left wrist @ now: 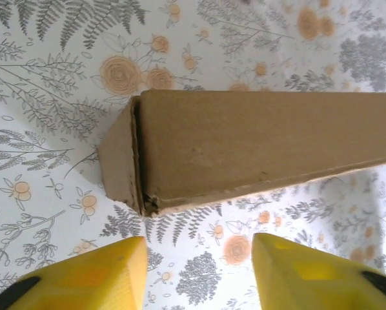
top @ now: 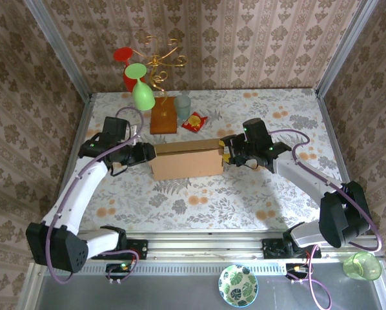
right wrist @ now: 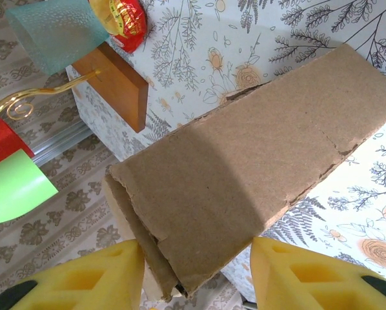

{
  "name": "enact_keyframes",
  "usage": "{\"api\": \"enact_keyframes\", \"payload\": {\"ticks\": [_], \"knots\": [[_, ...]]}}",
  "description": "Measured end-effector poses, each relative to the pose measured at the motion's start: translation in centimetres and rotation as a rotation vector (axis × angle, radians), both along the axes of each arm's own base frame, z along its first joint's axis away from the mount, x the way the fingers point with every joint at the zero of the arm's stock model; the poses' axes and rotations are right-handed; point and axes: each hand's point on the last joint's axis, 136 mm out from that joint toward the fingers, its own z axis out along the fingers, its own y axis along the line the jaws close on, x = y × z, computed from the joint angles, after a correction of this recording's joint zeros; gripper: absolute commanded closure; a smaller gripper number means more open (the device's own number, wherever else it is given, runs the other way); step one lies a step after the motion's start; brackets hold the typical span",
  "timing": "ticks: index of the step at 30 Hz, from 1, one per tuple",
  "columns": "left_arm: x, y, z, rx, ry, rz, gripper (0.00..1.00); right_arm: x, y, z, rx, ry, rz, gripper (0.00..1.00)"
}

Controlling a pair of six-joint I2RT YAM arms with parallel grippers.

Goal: Fold the paper box

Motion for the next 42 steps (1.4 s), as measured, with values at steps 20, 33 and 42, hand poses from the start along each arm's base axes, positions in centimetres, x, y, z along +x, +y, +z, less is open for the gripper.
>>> {"api": "enact_keyframes", "payload": {"ticks": [20, 33, 42], "knots": [[1.8, 1.1, -3.3, -0.315, 0.236, 0.305, 0.53, -0.1, 0.1, -0.2, -0.001, -0.009, 0.014, 0.59], [2.4, 0.5, -3.8, -0.379, 0.185, 0.279, 0.86, -0.1, -0.1, -0.2, -0.005, -0.023, 0.036, 0.66], [1.4, -0.5, -3.9, -0.393, 0.175, 0.257, 0.82, -1.0, -1.4, -0.3, -0.103, -0.054, 0.143, 0.69]]}}
